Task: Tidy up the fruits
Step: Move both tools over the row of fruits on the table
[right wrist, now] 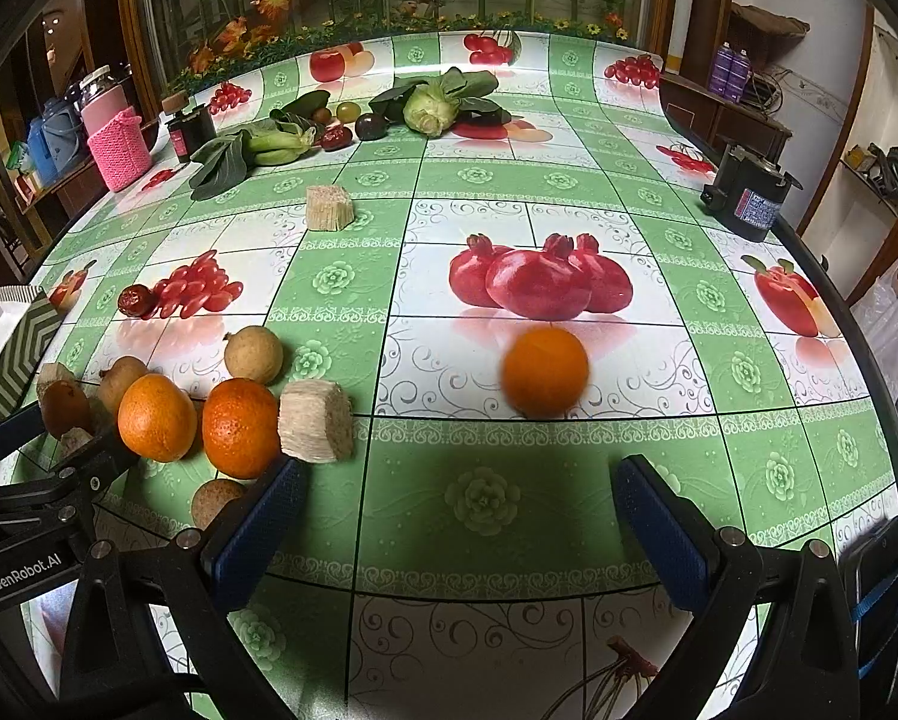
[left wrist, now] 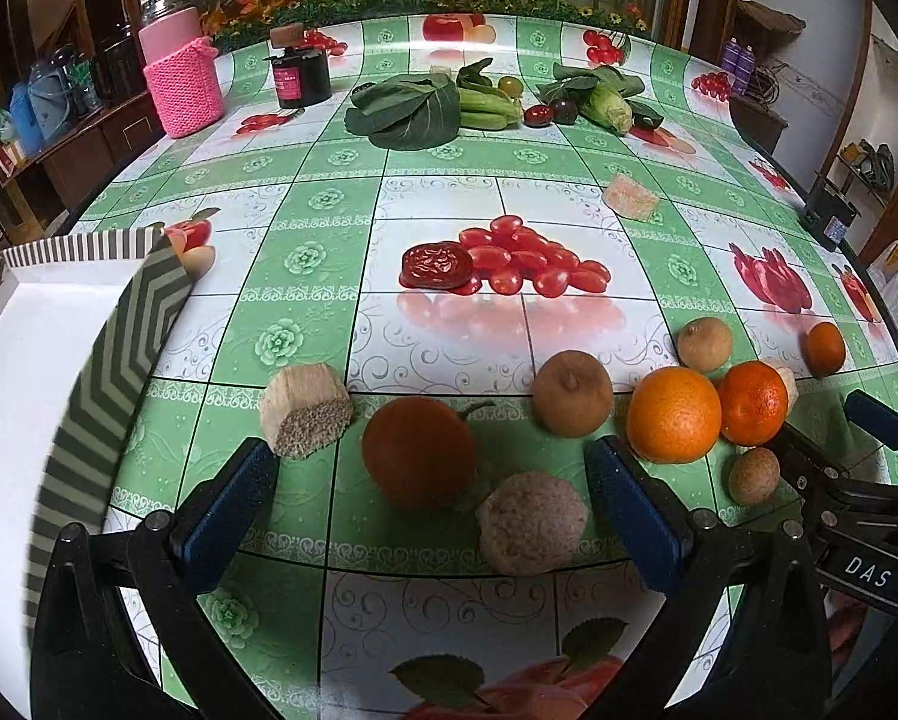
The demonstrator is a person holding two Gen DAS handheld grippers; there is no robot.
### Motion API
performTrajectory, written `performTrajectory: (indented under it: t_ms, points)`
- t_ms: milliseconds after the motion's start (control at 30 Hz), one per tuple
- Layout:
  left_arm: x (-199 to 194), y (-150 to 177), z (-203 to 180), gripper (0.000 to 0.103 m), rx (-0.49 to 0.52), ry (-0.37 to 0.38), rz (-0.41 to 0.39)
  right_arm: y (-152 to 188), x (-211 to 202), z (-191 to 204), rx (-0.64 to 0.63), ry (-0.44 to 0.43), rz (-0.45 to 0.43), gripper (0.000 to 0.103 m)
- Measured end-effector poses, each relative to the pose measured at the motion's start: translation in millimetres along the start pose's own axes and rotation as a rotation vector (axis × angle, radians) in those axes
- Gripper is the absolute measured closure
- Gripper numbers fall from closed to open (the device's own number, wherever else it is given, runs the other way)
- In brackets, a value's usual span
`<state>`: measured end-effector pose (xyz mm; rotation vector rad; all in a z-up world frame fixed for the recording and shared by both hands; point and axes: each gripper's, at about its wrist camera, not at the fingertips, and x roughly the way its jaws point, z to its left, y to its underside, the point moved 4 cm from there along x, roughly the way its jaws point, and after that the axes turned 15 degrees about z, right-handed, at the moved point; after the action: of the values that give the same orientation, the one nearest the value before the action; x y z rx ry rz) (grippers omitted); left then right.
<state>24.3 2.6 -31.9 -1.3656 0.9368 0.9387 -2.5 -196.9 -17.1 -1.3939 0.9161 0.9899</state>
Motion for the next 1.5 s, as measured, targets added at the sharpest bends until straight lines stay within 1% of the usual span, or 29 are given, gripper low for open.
performTrajectory:
  t_ms: [767, 900, 967, 1100, 1267, 1333, 1433, 1500]
  points:
    - [0, 0, 0, 0.000, 0.000, 0.000, 0.001, 0, 0, 0, 0.000, 0.000, 0.000, 0.000]
    - [-1, 3, 4, 0.000, 0.029, 0.012, 0.046, 2, -1, 1, -0.013, 0.004, 0.001, 0.000]
    - [-2, 2, 3, 0.000, 0.025, -0.001, 0.053, 5, -5, 2, -0.020, 0.010, -0.011, 0.000]
    - [-19, 10, 12, 0.000, 0.024, -0.006, 0.002, 12, -25, 7, -0.036, -0.007, -0.067, 0.000]
    - [-41, 19, 15, 0.000, 0.038, 0.001, -0.049, 21, -45, 13, -0.063, -0.042, -0.071, 0.000]
    - [-51, 24, 18, 0.000, 0.040, 0.002, -0.069, 27, -54, 14, -0.067, -0.044, -0.088, 0.000]
    - [-60, 30, 23, 0.000, 0.037, 0.011, -0.082, 36, -66, 13, -0.063, -0.065, -0.114, 0.000]
    - [-64, 33, 25, 0.000, 0.034, 0.017, -0.085, 42, -71, 13, -0.061, -0.073, -0.116, 0.000]
